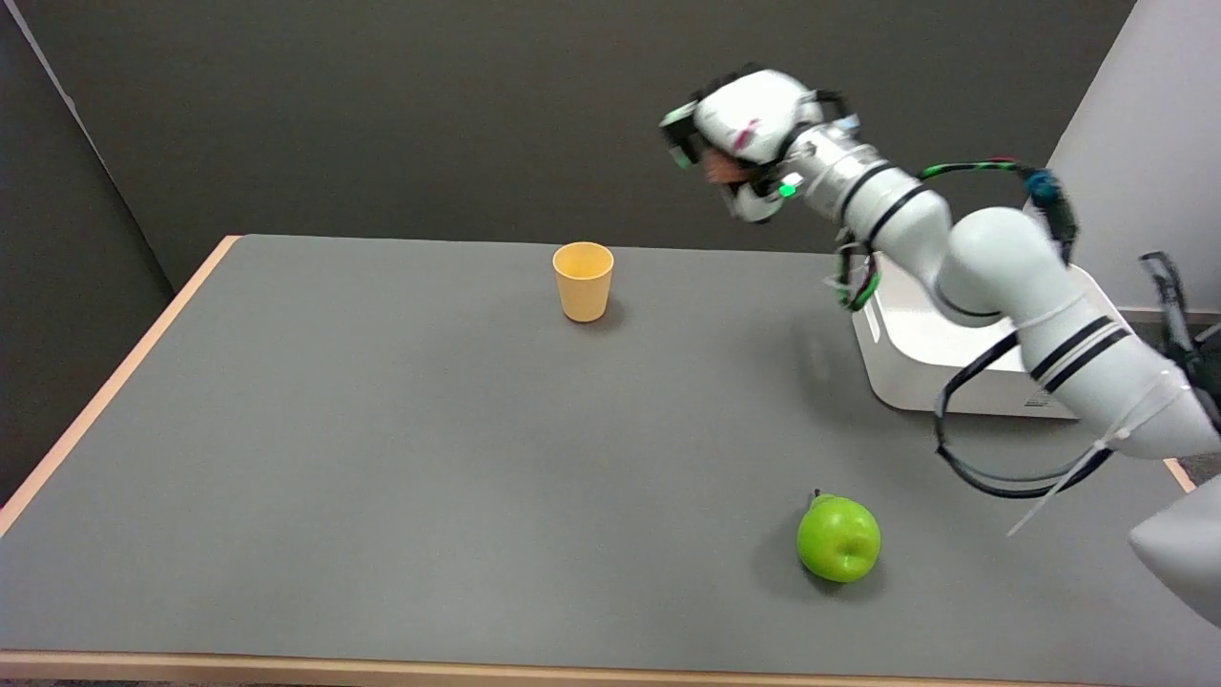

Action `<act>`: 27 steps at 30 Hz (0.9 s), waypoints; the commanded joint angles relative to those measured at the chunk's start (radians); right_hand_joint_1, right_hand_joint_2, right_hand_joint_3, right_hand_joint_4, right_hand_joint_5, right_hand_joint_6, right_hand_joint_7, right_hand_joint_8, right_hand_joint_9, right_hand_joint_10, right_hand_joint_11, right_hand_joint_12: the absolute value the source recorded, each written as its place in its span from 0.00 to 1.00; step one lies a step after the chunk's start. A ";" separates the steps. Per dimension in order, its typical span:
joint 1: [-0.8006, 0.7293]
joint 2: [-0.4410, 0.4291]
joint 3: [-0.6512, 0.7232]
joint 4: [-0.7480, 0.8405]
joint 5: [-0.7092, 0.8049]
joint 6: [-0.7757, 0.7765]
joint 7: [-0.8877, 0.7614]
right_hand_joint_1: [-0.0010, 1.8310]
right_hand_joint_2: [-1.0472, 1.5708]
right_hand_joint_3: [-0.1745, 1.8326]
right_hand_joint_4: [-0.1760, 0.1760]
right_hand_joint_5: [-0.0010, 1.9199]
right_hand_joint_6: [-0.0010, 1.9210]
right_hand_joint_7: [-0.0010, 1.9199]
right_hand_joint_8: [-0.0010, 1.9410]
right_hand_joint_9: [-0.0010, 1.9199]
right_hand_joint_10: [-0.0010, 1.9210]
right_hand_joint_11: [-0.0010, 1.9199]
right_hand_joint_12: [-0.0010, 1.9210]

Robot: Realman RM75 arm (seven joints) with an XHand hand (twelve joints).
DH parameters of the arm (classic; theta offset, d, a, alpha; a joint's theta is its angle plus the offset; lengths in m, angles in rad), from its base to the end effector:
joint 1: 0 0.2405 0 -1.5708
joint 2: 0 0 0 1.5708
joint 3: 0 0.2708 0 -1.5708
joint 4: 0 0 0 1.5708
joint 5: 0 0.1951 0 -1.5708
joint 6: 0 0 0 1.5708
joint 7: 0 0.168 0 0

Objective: Place the wooden cylinder in the box.

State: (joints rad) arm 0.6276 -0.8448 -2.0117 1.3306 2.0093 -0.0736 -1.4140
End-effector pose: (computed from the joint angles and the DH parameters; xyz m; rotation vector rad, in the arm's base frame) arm -0.1146 -0.4722 0.3538 1.7649 0.3126 -0.0742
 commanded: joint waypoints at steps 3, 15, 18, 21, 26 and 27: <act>-0.128 0.178 0.224 -0.170 0.205 0.188 -0.092 0.86 0.57 0.83 0.83 0.34 0.91 0.55 0.81 0.52 1.00 0.41 1.00; -0.524 0.207 0.607 -0.050 0.254 0.260 -0.133 0.87 0.57 0.83 0.81 0.34 0.91 0.55 0.81 0.52 1.00 0.43 1.00; -0.609 0.197 0.681 -0.024 0.254 0.280 -0.133 0.87 0.57 0.83 0.80 0.35 0.91 0.55 0.81 0.52 1.00 0.43 1.00; -0.702 0.178 0.748 -0.004 0.251 0.296 -0.133 0.87 0.56 0.83 0.80 0.34 0.91 0.55 0.81 0.52 1.00 0.43 1.00; -0.799 0.137 0.822 0.029 0.242 0.302 -0.133 0.87 0.57 0.83 0.79 0.34 0.90 0.55 0.81 0.52 1.00 0.43 1.00; -0.811 0.127 0.826 0.035 0.242 0.300 -0.133 0.87 0.57 0.83 0.79 0.34 0.90 0.55 0.81 0.52 1.00 0.43 1.00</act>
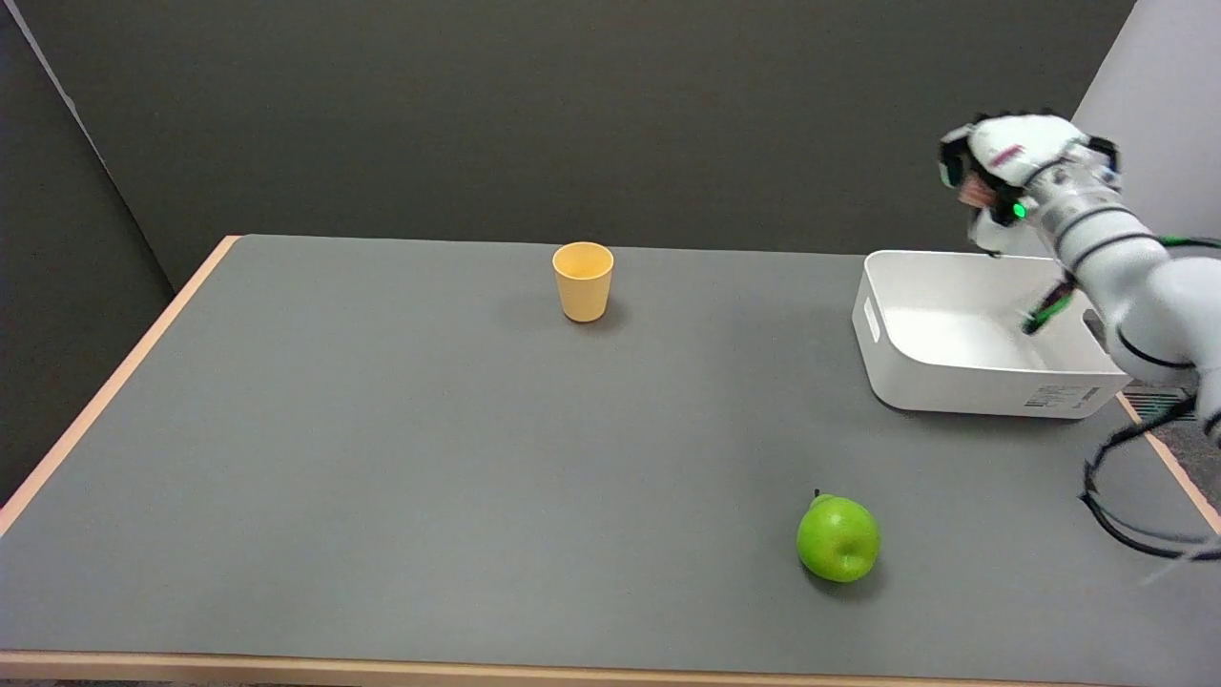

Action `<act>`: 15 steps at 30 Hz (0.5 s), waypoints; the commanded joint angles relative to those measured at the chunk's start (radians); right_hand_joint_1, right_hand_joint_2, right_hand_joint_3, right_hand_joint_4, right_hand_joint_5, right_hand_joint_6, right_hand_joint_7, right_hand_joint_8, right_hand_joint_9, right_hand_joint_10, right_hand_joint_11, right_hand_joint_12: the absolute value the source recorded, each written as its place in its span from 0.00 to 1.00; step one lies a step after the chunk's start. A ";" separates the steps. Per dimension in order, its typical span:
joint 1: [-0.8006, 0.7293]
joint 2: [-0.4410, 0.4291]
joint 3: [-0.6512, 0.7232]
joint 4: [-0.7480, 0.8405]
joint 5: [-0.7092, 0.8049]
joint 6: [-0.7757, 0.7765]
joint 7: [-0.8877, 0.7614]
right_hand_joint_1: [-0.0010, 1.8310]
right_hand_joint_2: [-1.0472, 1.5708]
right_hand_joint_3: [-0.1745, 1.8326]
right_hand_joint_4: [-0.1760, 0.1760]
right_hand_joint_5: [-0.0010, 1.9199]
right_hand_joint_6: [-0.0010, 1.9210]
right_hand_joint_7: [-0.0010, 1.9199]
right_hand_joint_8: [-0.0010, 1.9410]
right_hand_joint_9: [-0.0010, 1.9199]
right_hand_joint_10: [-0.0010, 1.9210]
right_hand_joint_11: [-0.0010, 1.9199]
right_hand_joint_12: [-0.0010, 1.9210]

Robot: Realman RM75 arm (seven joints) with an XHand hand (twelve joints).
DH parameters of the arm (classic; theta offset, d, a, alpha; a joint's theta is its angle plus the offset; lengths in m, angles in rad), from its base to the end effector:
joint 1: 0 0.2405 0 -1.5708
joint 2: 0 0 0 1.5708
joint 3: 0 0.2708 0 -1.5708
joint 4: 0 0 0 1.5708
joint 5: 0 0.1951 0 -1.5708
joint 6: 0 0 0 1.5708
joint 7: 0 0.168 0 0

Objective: Place the wooden cylinder in the box.

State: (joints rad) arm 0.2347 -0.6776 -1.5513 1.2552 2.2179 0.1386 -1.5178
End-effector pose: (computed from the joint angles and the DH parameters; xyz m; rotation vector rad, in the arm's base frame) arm -0.1438 -0.3828 0.5650 1.1702 0.1506 -0.0849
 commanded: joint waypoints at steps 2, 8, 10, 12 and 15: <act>-0.433 -0.056 0.360 0.117 0.031 0.082 -0.029 0.87 0.56 0.83 0.79 0.35 0.91 0.55 0.81 0.52 1.00 0.44 1.00; -0.438 -0.132 0.320 0.124 -0.026 0.041 -0.029 0.87 0.56 0.83 0.79 0.35 0.91 0.55 0.81 0.52 1.00 0.45 1.00; -0.426 -0.149 0.299 0.103 -0.032 0.020 -0.029 0.87 0.56 0.83 0.78 0.35 0.91 0.55 0.81 0.52 1.00 0.45 1.00; -0.399 -0.161 0.264 0.069 -0.037 -0.005 -0.029 0.86 0.57 0.82 0.77 0.34 0.91 0.55 0.80 0.51 1.00 0.44 1.00; -0.362 -0.154 0.200 0.038 -0.037 -0.017 -0.029 0.86 0.59 0.78 0.78 0.31 0.90 0.53 0.80 0.49 1.00 0.38 1.00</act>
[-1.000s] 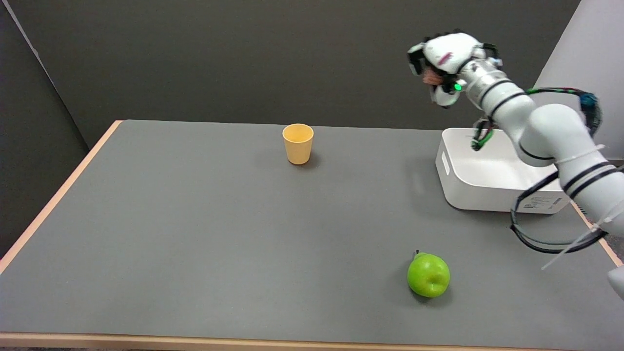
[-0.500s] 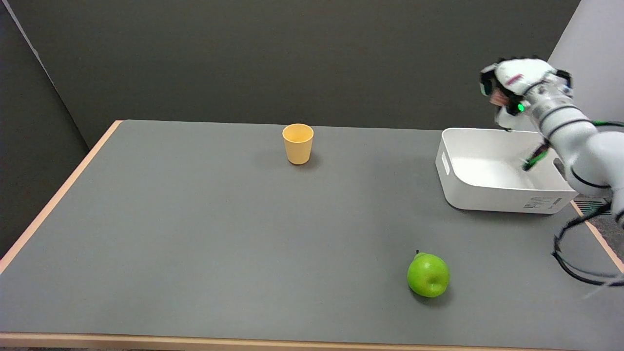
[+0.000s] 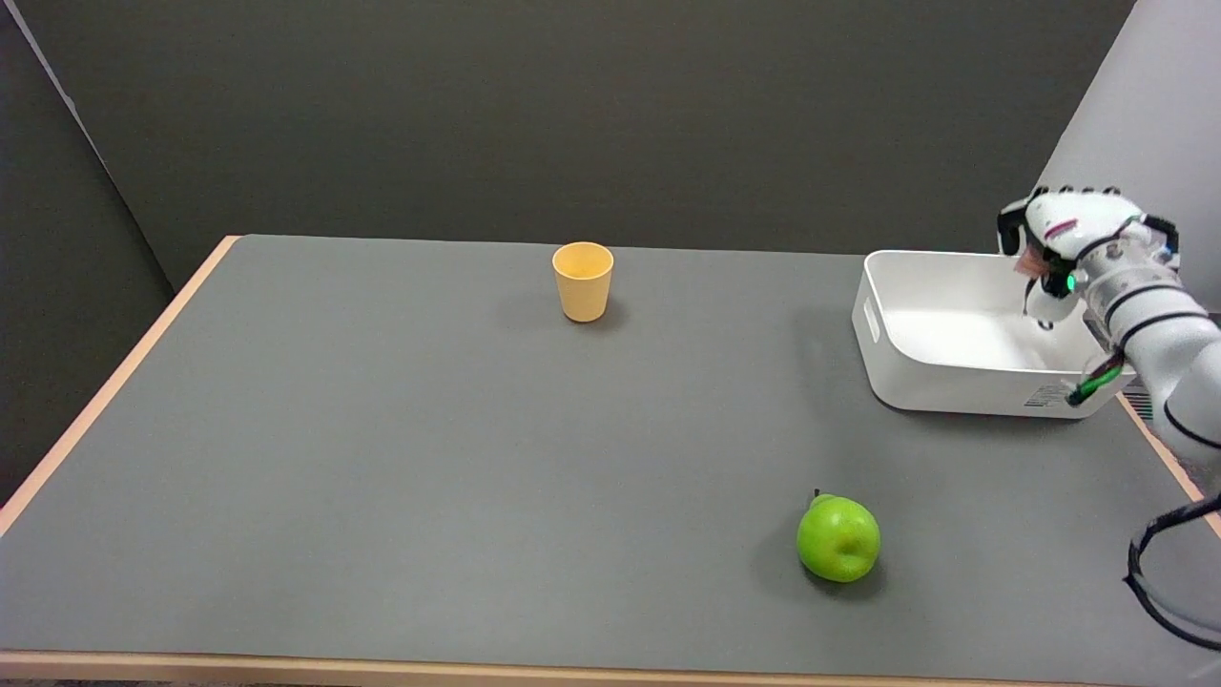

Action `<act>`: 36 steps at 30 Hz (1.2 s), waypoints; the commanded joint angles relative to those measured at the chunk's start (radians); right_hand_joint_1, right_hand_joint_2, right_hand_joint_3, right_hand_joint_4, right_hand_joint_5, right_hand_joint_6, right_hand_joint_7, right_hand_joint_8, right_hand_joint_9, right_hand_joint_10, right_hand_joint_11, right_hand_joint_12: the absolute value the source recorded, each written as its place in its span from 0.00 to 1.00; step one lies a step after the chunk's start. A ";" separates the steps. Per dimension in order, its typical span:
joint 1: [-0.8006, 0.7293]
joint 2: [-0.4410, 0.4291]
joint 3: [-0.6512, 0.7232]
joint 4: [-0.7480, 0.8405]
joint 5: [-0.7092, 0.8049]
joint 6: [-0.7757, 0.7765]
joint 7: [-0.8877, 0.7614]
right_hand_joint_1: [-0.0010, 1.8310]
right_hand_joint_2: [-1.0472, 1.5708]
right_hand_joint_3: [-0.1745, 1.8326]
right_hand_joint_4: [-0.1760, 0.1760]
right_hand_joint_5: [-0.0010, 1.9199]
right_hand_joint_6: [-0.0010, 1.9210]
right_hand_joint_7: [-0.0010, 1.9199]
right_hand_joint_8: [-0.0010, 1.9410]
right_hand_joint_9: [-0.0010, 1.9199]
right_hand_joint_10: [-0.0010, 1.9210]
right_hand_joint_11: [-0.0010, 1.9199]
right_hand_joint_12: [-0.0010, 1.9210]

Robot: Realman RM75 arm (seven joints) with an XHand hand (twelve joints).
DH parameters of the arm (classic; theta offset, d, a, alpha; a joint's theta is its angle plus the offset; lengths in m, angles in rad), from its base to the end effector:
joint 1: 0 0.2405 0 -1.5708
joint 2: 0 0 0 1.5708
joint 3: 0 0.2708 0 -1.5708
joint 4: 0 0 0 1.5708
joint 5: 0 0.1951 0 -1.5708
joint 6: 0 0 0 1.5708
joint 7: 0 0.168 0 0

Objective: Place the wooden cylinder in the box.

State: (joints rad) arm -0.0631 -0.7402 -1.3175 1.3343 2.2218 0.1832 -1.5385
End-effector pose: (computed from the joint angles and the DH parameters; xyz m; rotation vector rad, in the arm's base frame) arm -0.1907 -0.3174 0.5904 1.0446 0.0664 -0.1292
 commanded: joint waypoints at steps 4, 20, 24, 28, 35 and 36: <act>-0.050 -0.087 -0.052 -0.017 -0.040 -0.056 -0.009 0.83 0.67 0.62 0.77 0.23 0.86 0.43 0.80 0.41 1.00 0.17 1.00; -0.056 -0.105 -0.001 0.068 -0.037 -0.050 -0.002 0.16 0.61 0.53 0.69 0.00 0.01 0.00 0.00 0.00 0.15 0.00 0.56; -0.074 -0.130 0.064 0.119 -0.032 -0.071 0.004 0.13 0.60 0.53 0.70 0.00 0.00 0.00 0.00 0.00 0.09 0.00 0.51; -0.081 -0.191 0.140 0.213 -0.026 -0.134 0.018 0.11 0.60 0.53 0.66 0.00 0.00 0.00 0.00 0.00 0.02 0.00 0.44; -0.075 -0.275 0.172 0.320 0.325 -0.458 0.026 0.09 0.65 0.53 0.61 0.00 0.00 0.00 0.00 0.00 0.00 0.00 0.39; -0.075 -0.267 0.137 0.329 0.355 -0.511 0.036 0.09 0.66 0.51 0.59 0.00 0.00 0.00 0.00 0.00 0.00 0.00 0.40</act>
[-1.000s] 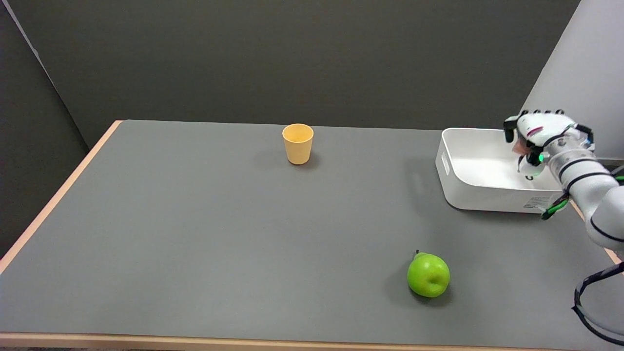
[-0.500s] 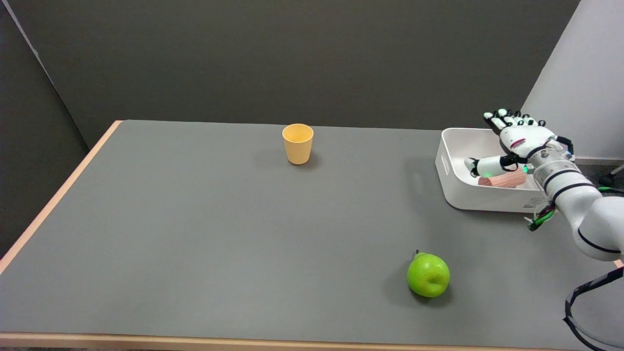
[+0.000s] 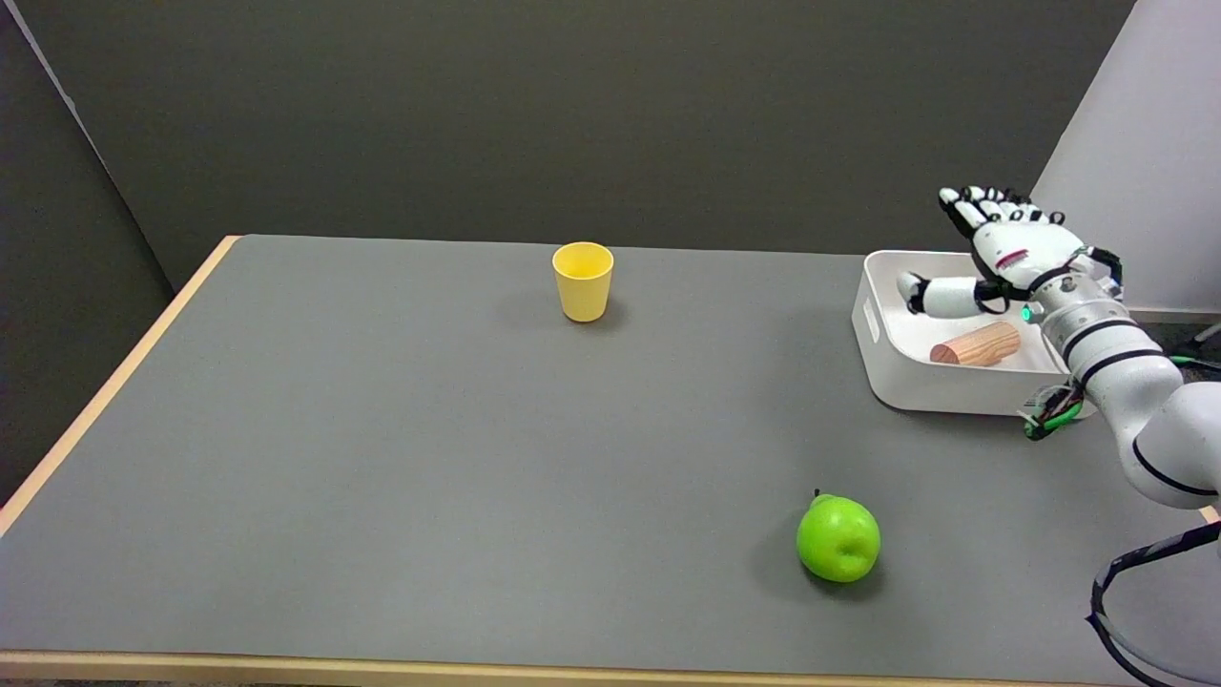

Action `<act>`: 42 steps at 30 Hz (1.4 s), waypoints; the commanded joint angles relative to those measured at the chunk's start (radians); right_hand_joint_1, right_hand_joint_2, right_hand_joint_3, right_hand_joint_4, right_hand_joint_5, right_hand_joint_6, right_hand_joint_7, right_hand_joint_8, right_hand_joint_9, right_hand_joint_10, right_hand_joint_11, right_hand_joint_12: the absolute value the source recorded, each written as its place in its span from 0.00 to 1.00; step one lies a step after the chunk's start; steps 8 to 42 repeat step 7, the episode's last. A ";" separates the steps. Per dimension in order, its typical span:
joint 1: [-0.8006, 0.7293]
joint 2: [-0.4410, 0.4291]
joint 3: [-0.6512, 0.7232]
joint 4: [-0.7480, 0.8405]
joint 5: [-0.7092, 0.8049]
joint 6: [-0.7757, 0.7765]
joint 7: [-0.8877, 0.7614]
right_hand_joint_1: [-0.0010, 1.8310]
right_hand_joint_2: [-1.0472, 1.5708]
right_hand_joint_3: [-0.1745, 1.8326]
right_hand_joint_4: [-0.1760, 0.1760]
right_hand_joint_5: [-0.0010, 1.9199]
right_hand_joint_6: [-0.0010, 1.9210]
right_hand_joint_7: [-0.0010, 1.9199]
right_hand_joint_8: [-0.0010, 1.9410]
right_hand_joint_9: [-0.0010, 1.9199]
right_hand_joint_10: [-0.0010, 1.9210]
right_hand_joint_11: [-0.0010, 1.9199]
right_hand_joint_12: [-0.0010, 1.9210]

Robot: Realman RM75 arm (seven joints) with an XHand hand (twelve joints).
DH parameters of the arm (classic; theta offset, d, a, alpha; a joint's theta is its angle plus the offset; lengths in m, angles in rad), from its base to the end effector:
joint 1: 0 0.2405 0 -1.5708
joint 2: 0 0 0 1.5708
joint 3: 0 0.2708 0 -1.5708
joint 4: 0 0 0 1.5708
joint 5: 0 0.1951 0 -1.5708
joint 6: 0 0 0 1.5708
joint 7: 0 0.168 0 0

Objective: Place the wooden cylinder in the box.

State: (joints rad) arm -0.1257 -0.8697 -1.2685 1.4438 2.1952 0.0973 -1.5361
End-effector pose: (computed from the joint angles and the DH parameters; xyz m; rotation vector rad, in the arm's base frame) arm -0.2133 -0.3137 0.5420 1.1614 0.0125 -0.0533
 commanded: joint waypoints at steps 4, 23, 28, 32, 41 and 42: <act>-0.005 -0.122 -0.056 0.299 0.376 -0.458 0.039 0.04 0.65 0.56 0.59 0.00 0.09 0.00 0.05 0.00 0.18 0.00 0.49; 0.026 -0.098 -0.219 0.330 0.379 -0.459 0.038 0.03 0.65 0.58 0.60 0.05 0.15 0.06 0.08 0.04 0.28 0.01 0.55; 0.026 -0.098 -0.219 0.330 0.379 -0.459 0.038 0.03 0.65 0.58 0.60 0.05 0.15 0.06 0.08 0.04 0.28 0.01 0.55; 0.026 -0.098 -0.219 0.330 0.379 -0.459 0.038 0.03 0.65 0.58 0.60 0.05 0.15 0.06 0.08 0.04 0.28 0.01 0.55; 0.026 -0.098 -0.219 0.330 0.379 -0.459 0.038 0.03 0.65 0.58 0.60 0.05 0.15 0.06 0.08 0.04 0.28 0.01 0.55; 0.026 -0.098 -0.219 0.330 0.379 -0.459 0.038 0.03 0.65 0.58 0.60 0.05 0.15 0.06 0.08 0.04 0.28 0.01 0.55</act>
